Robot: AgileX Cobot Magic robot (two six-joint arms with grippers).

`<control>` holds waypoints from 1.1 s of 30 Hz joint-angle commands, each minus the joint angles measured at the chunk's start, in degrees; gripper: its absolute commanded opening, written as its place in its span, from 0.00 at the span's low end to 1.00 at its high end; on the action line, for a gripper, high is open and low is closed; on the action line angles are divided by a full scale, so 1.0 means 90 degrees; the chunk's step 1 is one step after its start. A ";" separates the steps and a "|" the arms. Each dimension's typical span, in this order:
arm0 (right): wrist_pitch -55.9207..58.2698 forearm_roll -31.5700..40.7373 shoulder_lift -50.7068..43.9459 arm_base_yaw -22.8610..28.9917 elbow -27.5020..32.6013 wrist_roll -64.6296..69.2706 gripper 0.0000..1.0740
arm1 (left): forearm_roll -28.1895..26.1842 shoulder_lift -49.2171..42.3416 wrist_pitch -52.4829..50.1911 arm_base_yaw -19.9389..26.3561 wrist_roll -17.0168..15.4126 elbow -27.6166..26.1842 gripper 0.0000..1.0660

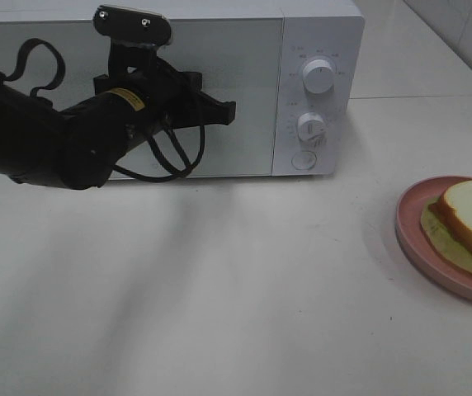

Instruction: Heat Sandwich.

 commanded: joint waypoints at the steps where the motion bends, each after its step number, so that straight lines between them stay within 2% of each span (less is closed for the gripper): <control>1: -0.0102 -0.0019 -0.0153 -0.0025 0.0019 -0.0019 0.71 | -0.0420 0.0032 -0.0363 0.0146 0.0013 -0.0306 0.00; 7: -0.0102 -0.0019 -0.0153 -0.0025 0.0019 -0.0019 0.71 | -0.0414 -0.0255 -0.0178 0.0045 0.0006 0.0019 0.00; 10: -0.0102 -0.0019 -0.0153 -0.0025 0.0019 -0.0019 0.71 | -0.0420 -0.0649 -0.0172 -0.0115 -0.0038 0.0605 0.00; 12: -0.0102 -0.0019 -0.0153 -0.0025 0.0019 -0.0019 0.71 | -0.0420 -0.0738 -0.0140 -0.0153 -0.0038 0.0713 0.00; 13: -0.0102 -0.0019 -0.0153 -0.0025 0.0019 -0.0019 0.71 | -0.0420 -0.0974 0.0025 -0.0267 -0.0064 0.0987 0.00; 17: -0.0102 -0.0019 -0.0153 -0.0025 0.0019 -0.0019 0.71 | -0.0407 -0.1381 0.0458 -0.0446 -0.0064 0.1420 0.00; 19: -0.0102 -0.0019 -0.0153 -0.0025 0.0019 -0.0019 0.71 | -0.0382 -0.1572 0.0885 -0.0503 -0.0064 0.1553 0.12; 20: -0.0102 -0.0019 -0.0153 -0.0025 0.0019 -0.0019 0.71 | -0.0325 -0.1770 0.1451 -0.0516 -0.0057 0.1636 0.24; 21: -0.0102 -0.0019 -0.0153 -0.0025 0.0019 -0.0019 0.71 | -0.0325 -0.1770 0.1451 -0.0516 -0.0057 0.1636 0.24; 22: -0.0102 -0.0019 -0.0153 -0.0025 0.0019 -0.0019 0.71 | -0.0325 -0.1872 0.1859 -0.0516 -0.0057 0.1642 0.61; 23: -0.0102 -0.0019 -0.0153 -0.0025 0.0019 -0.0019 0.71 | -0.0325 -0.1967 0.2171 -0.0516 -0.0051 0.1642 0.81; 24: -0.0102 -0.0019 -0.0153 -0.0025 0.0019 -0.0019 0.71 | -0.0325 -0.2056 0.2521 -0.0516 -0.0051 0.1642 0.95; 25: -0.0102 -0.0019 -0.0153 -0.0025 0.0019 -0.0019 0.71 | -0.0318 -0.2209 0.3113 -0.0503 -0.0019 0.1642 0.92; 30: -0.0102 -0.0019 -0.0153 -0.0025 0.0019 -0.0019 0.71 | -0.0306 -0.2464 0.3915 -0.0497 0.0013 0.1642 0.91; 33: -0.0102 -0.0019 -0.0153 -0.0025 0.0019 -0.0013 0.71 | -0.0293 -0.2763 0.4940 -0.0497 0.0013 0.1642 0.91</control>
